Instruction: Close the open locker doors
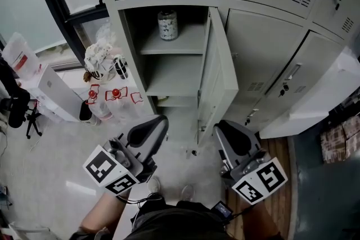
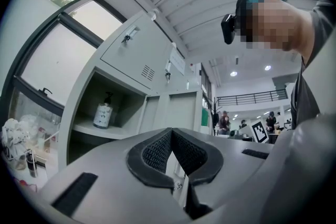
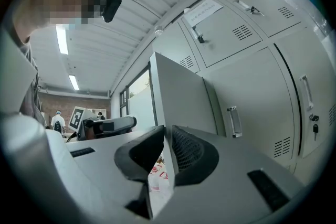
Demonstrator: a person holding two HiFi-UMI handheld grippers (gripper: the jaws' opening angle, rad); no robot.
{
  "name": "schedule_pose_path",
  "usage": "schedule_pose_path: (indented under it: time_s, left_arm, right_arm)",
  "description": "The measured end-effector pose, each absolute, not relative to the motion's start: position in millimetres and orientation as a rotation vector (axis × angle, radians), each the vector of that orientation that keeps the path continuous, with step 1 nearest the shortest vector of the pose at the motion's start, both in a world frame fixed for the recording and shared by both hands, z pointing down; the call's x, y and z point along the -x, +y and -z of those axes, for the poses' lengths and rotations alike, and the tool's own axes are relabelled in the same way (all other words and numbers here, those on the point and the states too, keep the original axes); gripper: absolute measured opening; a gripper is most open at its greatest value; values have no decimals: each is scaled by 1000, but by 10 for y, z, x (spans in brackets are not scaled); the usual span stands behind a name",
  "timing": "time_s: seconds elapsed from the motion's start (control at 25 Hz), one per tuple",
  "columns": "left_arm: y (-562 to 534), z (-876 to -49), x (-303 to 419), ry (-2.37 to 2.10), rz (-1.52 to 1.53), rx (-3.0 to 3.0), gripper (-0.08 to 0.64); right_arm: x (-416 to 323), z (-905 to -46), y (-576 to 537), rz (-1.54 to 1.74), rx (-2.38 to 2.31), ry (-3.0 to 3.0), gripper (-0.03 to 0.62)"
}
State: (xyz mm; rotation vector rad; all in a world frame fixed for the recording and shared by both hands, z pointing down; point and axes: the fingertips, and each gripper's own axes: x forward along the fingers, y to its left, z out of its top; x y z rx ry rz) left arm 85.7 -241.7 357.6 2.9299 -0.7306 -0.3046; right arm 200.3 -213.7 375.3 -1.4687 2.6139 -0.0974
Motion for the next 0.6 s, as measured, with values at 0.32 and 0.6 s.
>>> schedule_pose_path:
  time_s: [0.32,0.6]
  left_arm:
    - [-2545,-3530,-621,-668,326,-2942,9]
    - [-2704,-3496,-372,-611,328,-2954,9]
  right_arm:
    - [-1717,-3753,-2217,92,1560,2584,17]
    - [-1430,-3746,-2333,94,1616,2561,17]
